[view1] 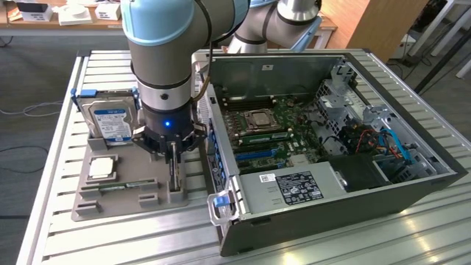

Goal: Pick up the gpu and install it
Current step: 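Pick up the gpu and move the gpu toward the slot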

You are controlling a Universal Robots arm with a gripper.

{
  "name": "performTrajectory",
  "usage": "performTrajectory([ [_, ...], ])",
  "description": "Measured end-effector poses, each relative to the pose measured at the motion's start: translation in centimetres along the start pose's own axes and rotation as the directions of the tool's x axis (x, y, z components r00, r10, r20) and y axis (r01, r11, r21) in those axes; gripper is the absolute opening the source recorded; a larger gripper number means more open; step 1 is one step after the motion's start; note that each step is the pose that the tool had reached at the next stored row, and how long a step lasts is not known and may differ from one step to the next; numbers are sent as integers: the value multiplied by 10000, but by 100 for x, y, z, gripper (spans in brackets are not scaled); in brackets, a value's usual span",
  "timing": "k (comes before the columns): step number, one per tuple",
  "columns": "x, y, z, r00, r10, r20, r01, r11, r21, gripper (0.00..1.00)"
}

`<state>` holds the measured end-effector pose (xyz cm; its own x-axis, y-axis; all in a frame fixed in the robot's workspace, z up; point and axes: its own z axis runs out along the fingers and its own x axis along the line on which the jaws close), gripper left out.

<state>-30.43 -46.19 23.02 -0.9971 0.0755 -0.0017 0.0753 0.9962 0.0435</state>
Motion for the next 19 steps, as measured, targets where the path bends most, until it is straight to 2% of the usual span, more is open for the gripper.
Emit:
performTrajectory([
  [6, -7, 6, -141, 10000, 0, -2, 0, 10000, 2, 27],
  [19, -21, 32, -714, 10000, 0, -1, 0, 10000, 2, 27],
])
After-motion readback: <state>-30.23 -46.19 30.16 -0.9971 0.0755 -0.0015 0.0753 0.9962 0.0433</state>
